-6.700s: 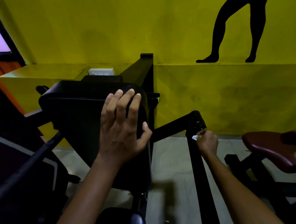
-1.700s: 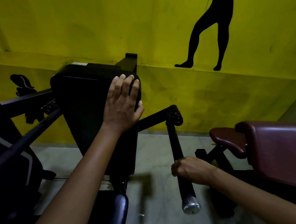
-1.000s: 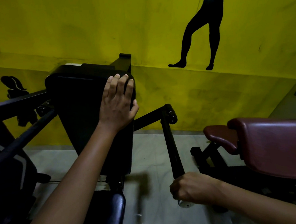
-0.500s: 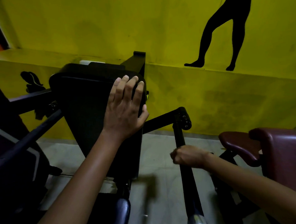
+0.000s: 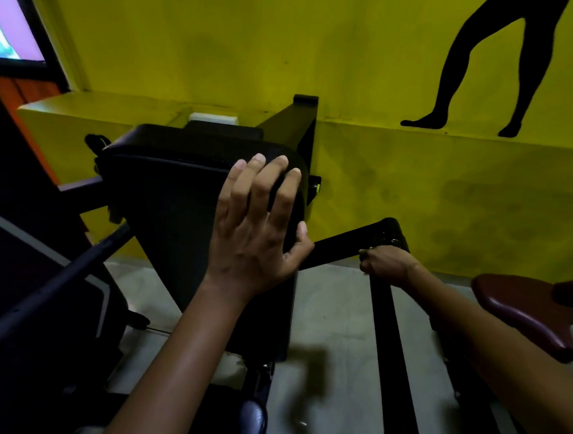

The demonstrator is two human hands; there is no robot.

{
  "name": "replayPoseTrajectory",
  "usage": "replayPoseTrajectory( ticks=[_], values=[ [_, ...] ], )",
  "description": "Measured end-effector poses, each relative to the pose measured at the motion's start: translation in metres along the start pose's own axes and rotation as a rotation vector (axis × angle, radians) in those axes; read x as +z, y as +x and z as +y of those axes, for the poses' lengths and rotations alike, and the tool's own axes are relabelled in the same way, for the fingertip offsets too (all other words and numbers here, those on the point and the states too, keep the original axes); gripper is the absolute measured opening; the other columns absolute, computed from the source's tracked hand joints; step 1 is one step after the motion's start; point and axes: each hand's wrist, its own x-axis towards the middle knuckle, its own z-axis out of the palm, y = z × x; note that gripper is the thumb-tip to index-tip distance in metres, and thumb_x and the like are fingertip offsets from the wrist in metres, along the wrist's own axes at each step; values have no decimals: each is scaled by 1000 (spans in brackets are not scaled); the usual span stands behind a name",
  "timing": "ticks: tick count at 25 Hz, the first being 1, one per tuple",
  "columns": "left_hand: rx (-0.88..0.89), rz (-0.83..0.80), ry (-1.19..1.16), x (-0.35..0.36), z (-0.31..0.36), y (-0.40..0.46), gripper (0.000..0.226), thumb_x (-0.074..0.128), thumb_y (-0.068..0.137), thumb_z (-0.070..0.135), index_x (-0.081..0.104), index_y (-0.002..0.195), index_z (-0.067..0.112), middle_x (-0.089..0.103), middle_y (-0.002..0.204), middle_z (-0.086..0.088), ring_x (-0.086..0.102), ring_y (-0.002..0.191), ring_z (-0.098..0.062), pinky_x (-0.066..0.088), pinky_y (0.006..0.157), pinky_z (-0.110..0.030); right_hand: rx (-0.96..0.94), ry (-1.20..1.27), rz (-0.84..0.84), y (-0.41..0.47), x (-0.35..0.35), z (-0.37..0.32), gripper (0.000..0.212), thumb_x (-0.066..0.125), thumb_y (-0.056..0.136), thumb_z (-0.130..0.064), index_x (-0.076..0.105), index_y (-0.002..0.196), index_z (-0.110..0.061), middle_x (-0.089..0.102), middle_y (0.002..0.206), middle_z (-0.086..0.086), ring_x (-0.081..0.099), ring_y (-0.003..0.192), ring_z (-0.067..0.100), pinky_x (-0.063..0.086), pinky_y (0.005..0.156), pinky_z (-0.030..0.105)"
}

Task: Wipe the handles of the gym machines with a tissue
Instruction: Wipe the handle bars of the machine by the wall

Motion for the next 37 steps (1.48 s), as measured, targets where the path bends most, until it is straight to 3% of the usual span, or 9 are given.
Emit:
replayPoseTrajectory(
  ticks=[3, 7, 11, 15, 18, 23, 27, 33, 37],
  values=[
    [-13, 8, -5, 1, 1, 0, 59, 55, 78, 34, 43, 129, 9, 37, 134, -11, 33, 129, -32, 20, 116, -41, 64, 160, 73, -1, 8, 0, 24, 42, 97, -9, 60, 112, -6, 59, 118, 12, 61, 104, 27, 51, 83, 36],
    [-26, -19, -13, -2, 3, 0, 58, 55, 78, 34, 44, 129, 8, 38, 134, -11, 34, 129, -32, 20, 116, -41, 294, 677, 335, -16, 10, 6, 25, 60, 83, 1, 67, 106, -7, 63, 115, 11, 61, 104, 26, 51, 84, 35],
    [-50, -120, -33, -10, 3, 1, 59, 57, 78, 33, 48, 130, 6, 40, 133, -12, 34, 129, -31, 18, 117, -40, 548, 1043, 440, -52, -30, -3, 18, 63, 85, -7, 70, 100, 0, 69, 104, 14, 63, 96, 29, 49, 71, 34],
    [-44, -286, -90, -35, 1, 8, 62, 49, 79, 38, 46, 132, 5, 46, 132, -15, 33, 130, -31, 12, 116, -37, 687, 1084, 541, -101, -79, -23, 19, 65, 81, -12, 72, 96, -1, 68, 87, 12, 63, 82, 26, 40, 57, 31],
    [-38, -432, -199, -59, -2, 18, 60, 49, 83, 38, 44, 136, 8, 40, 142, -14, 28, 138, -31, 12, 117, -36, 780, 1094, 613, -131, -111, -44, 12, 63, 78, -12, 72, 84, -5, 67, 71, 15, 64, 68, 28, 45, 52, 33],
    [-96, -655, -379, -127, -22, -1, 43, 56, 87, 42, 54, 119, 14, 38, 136, -7, 36, 125, -24, 40, 101, -36, 864, 1124, 683, -187, -174, -104, 10, 57, 82, -16, 59, 72, -14, 64, 75, 15, 63, 71, 28, 47, 56, 36],
    [-204, -904, -479, -169, -54, -40, 39, 59, 86, 43, 56, 111, 14, 41, 122, -6, 41, 116, -24, 45, 93, -40, 904, 1101, 640, -216, -203, -144, 28, 53, 91, -25, 49, 65, -17, 55, 69, 10, 49, 61, 25, 28, 49, 28],
    [-279, -993, -541, -215, -109, -74, 32, 59, 90, 35, 56, 106, 8, 45, 112, -10, 45, 107, -28, 43, 86, -39, 763, 1055, 691, -218, -253, -182, 23, 56, 90, -25, 55, 68, -18, 49, 70, 4, 47, 68, 22, 27, 54, 31],
    [-340, -1003, -499, -238, -134, -88, 33, 59, 90, 37, 56, 107, 9, 46, 112, -9, 46, 110, -27, 43, 83, -38, 549, 1112, 764, -199, -282, -198, 11, 59, 88, -12, 65, 79, -15, 62, 76, 10, 58, 73, 25, 30, 56, 30]
  ],
)
